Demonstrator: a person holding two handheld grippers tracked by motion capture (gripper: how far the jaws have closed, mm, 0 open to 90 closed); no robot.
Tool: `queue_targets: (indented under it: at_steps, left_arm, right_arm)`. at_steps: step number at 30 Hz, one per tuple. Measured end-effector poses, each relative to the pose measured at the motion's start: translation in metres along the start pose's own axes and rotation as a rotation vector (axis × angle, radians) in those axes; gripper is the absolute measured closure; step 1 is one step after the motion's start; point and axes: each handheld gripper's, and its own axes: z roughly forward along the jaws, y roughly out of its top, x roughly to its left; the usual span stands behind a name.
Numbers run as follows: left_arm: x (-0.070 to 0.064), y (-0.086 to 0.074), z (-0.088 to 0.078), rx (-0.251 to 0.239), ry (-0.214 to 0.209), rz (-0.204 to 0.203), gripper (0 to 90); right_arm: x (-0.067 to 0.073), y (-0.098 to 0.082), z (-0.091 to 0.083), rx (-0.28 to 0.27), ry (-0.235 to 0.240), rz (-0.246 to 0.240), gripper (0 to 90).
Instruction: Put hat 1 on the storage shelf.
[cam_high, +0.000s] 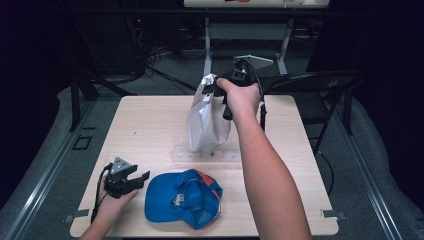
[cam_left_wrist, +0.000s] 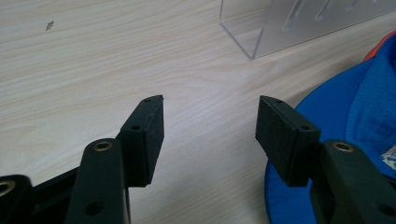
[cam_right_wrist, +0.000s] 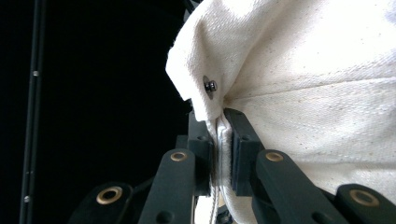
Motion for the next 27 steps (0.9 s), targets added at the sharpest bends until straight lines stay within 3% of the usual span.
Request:
queue_targets:
  at_steps: [12, 20, 27]
  left_arm:
    - [-0.008, 0.008, -0.004, -0.046, -0.03, -0.001, 42.2]
    - [-0.028, 0.022, -0.006, -0.075, -0.054, 0.069, 42.2]
    - [-0.05, 0.039, 0.002, -0.093, -0.086, 0.106, 42.4]
  right_arm:
    - [-0.011, -0.001, -0.006, -0.001, -0.015, 0.008, 81.6]
    - [-0.016, -0.001, -0.014, 0.002, -0.003, 0.009, 81.6]
    - [-0.018, -0.002, -0.014, 0.005, 0.008, 0.011, 81.6]
